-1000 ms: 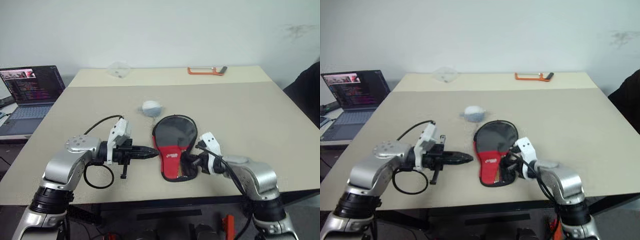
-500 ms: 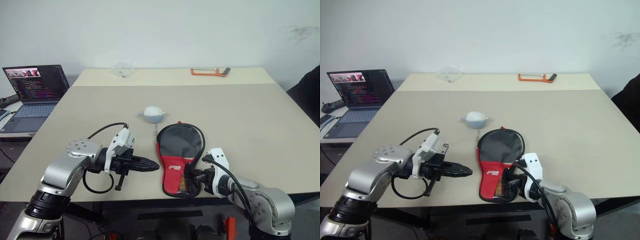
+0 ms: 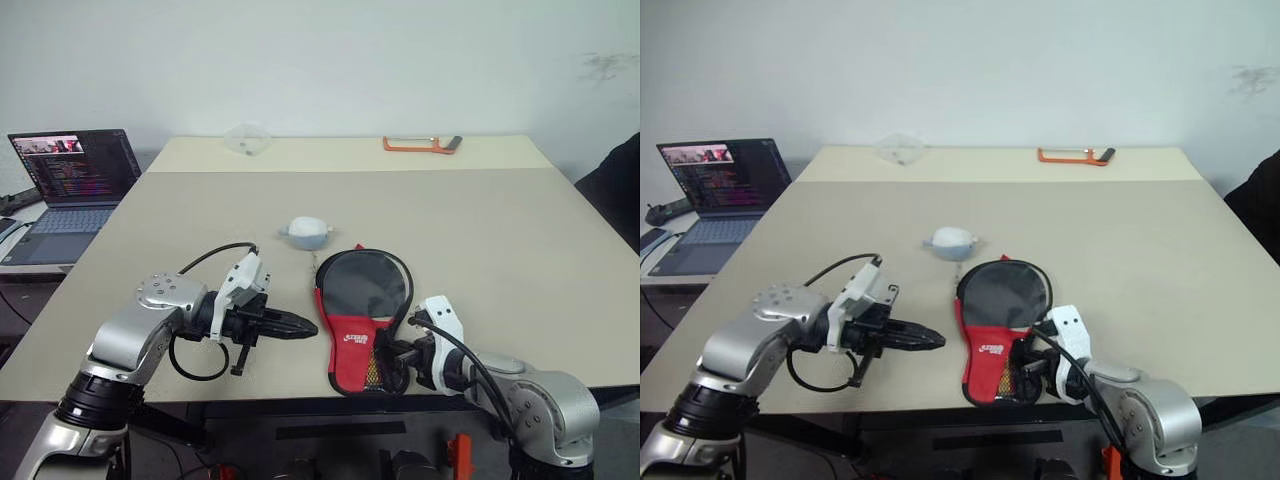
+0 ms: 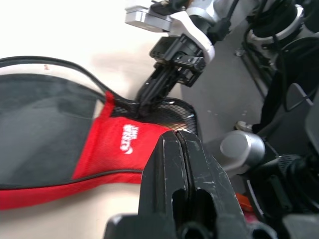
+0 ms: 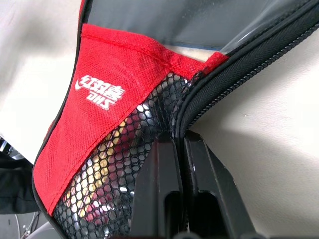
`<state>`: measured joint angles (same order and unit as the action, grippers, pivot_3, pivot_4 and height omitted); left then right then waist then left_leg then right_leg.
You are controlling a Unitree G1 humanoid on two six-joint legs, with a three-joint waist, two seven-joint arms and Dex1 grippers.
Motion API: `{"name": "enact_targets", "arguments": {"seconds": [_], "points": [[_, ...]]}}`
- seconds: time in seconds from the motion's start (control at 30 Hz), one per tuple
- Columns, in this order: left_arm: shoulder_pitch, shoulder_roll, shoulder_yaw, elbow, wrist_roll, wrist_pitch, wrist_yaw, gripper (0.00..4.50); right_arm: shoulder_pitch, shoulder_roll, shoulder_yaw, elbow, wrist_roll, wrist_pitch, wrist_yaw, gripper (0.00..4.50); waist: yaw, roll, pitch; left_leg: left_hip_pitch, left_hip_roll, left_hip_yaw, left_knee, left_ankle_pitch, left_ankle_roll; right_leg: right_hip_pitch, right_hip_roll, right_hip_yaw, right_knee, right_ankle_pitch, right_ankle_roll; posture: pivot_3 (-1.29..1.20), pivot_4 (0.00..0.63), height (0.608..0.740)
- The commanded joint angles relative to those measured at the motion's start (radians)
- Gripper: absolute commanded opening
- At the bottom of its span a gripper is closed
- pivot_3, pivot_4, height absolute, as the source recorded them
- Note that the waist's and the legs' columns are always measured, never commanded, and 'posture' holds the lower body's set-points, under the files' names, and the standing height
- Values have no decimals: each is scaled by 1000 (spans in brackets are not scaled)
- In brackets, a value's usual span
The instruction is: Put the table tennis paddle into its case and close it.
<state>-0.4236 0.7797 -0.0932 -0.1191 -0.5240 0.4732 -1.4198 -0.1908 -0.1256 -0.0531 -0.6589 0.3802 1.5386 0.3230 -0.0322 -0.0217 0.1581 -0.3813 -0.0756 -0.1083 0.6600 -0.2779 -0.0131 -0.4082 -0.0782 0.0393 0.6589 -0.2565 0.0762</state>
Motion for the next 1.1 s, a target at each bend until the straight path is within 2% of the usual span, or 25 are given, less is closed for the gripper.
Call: {"name": "enact_targets", "arguments": {"seconds": [0.03, 0.07, 0.1, 0.27, 0.37, 0.43, 0.53, 0.63, 0.7, 0.8, 1.0, 1.1], "points": [[-26, -7, 14, 7, 5, -20, 11, 0, -11, 7, 3, 23, 5, 8, -19, 30, 0, 0, 0, 1, 0, 0, 0, 0, 0, 1, 0, 0, 0, 0, 0, 0, 150, 740], [-27, -7, 14, 10, 6, -24, 13, 0, -14, 15, -7, 21, 5, 8, -24, 30, 0, 0, 0, 1, 0, 0, 0, 0, 0, 1, 0, 0, 0, 0, 0, 0, 150, 740], [-27, -8, 13, 10, 7, -25, 16, 0, -18, 20, -18, 18, 4, 9, -28, 252, 0, 0, 0, 1, 0, 0, 0, 0, 0, 1, 0, 0, 0, 0, 0, 0, 150, 740], [-25, -23, 12, 9, 18, -28, 42, 0, -49, -9, -32, 12, -7, -10, -42, 1696, 0, 0, 0, 1, 0, 0, 0, 0, 0, 1, 1, 0, 1, 0, 0, 0, 150, 740], [-25, -35, 9, 12, 26, -29, 61, 0, -70, -80, -4, -9, -1, -33, -22, 2680, 0, 0, 0, 1, 0, 0, 1, 0, 0, 1, 0, 0, 0, 0, 0, 0, 150, 740], [-24, -47, 12, 15, 33, -36, 83, 0, -73, -189, 43, -36, -12, -79, -3, 3370, 1, 1, 1, 1, 0, -1, 1, 0, 0, 1, 0, 0, 0, 0, 0, 0, 150, 740], [-17, -59, 25, 15, 32, -32, 114, 0, -75, -300, 50, -70, 17, -114, 46, 4395, 1, 2, 2, 0, 0, 0, 0, 0, 0, 1, 0, -1, -1, 0, 0, 0, 150, 740], [-6, -68, 43, 11, 25, -15, 156, 0, -112, -393, 22, -84, 71, -160, 137, 4480, 0, 1, 2, 0, 0, 0, 0, 0, 0, 1, 0, -1, -1, 0, 0, 0, 150, 740], [1, -73, 52, 7, 26, -10, 187, 0, -178, -361, -27, -60, 127, -179, 172, 4480, -6, 1, 3, 0, 1, 0, 0, 0, 0, 1, 0, 0, -1, 0, 0, 0, 150, 740], [1, -87, 70, 9, 25, 10, 250, 0, -285, -266, -25, 42, 142, -250, 156, 4480, -10, 1, 3, 1, 2, 0, 0, 0, 0, 1, 2, 0, 0, 0, 0, 0, 150, 740], [-16, -97, 98, 41, 55, 3, 343, 0, -359, -160, 141, 290, 43, -475, 134, 4480, 0, 1, 3, 0, 2, -1, 0, 0, 0, 1, 2, 0, -1, 0, 0, 0, 150, 740], [-27, -127, 111, 68, 88, -58, 402, 614, -360, -108, 225, 459, -61, -636, 90, 4500, 1, 1, 3, -1, 1, 0, 0, 0, -1, -1, 1, 0, -1, 0, 0, 0, 150, 740]]}}
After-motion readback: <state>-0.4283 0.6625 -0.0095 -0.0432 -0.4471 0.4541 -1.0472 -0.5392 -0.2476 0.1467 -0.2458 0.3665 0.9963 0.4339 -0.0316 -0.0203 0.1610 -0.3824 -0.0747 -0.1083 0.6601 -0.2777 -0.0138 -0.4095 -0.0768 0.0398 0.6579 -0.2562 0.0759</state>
